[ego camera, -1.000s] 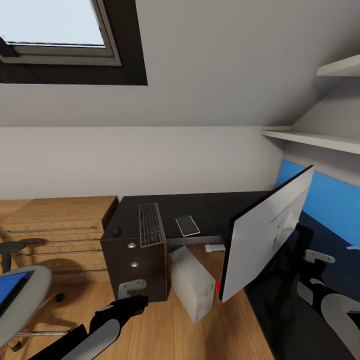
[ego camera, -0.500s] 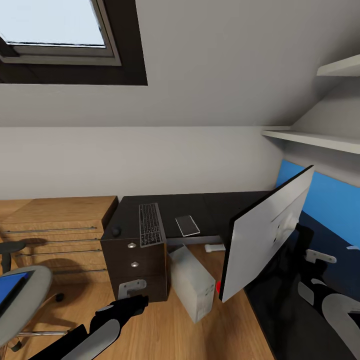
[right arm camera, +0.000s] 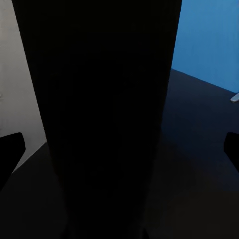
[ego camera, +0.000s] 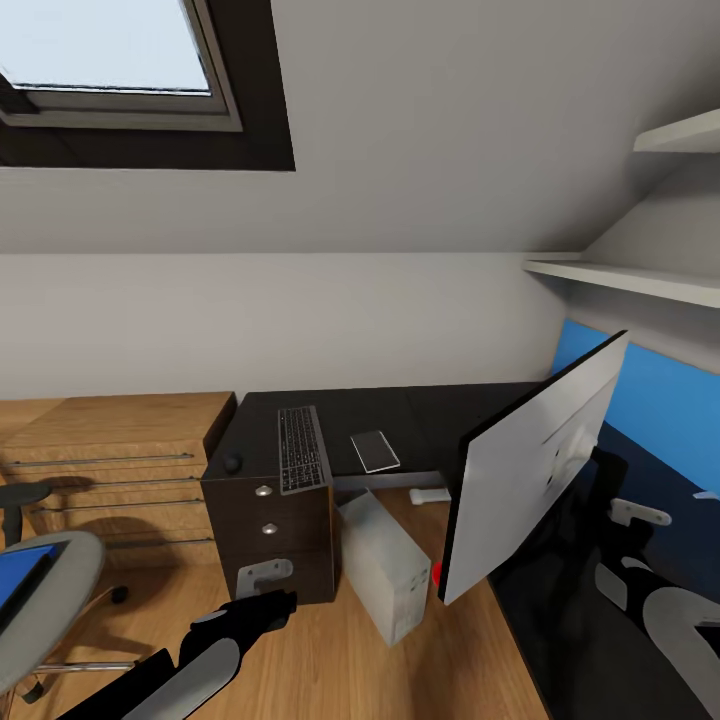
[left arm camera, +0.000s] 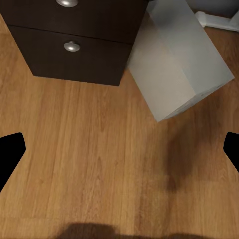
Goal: In the bedroom, organize the workspace by keeping the computer under the desk, ensuring the monitor is on the desk, placing the keyboard on the desk next to the monitor, placing the mouse on the desk next to the keyboard, moving the folder from the swivel chair onto the desk next to the mouse, stacking the notebook on top of the folder with the pen on top of the notebook, and positioning the swivel chair next to the desk.
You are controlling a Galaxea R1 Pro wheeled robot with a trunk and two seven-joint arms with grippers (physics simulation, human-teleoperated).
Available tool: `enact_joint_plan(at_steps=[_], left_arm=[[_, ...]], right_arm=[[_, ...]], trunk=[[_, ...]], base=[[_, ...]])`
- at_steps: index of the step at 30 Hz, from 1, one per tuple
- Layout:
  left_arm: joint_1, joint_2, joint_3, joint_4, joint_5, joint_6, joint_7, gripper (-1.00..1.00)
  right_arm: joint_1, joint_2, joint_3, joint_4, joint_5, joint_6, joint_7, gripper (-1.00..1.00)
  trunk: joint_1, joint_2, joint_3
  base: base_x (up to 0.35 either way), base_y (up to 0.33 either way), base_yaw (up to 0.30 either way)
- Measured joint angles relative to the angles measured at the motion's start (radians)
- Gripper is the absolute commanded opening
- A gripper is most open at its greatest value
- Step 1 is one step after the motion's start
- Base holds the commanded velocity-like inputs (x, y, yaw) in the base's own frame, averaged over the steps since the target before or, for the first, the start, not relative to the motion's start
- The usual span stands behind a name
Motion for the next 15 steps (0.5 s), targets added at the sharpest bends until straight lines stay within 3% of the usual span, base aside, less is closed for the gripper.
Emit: enact_joint_plan(at_steps=[15], left_arm=[[0.0,0.0,0.0,0.001,0.0,0.0,0.0,1.0]], right_arm=[[0.0,0.004,0.003,-0.001,0.006,-0.002,0.005,1.0]], trunk=[[0.0,0.0,0.0]], base=[[0.0,0.0,0.0]])
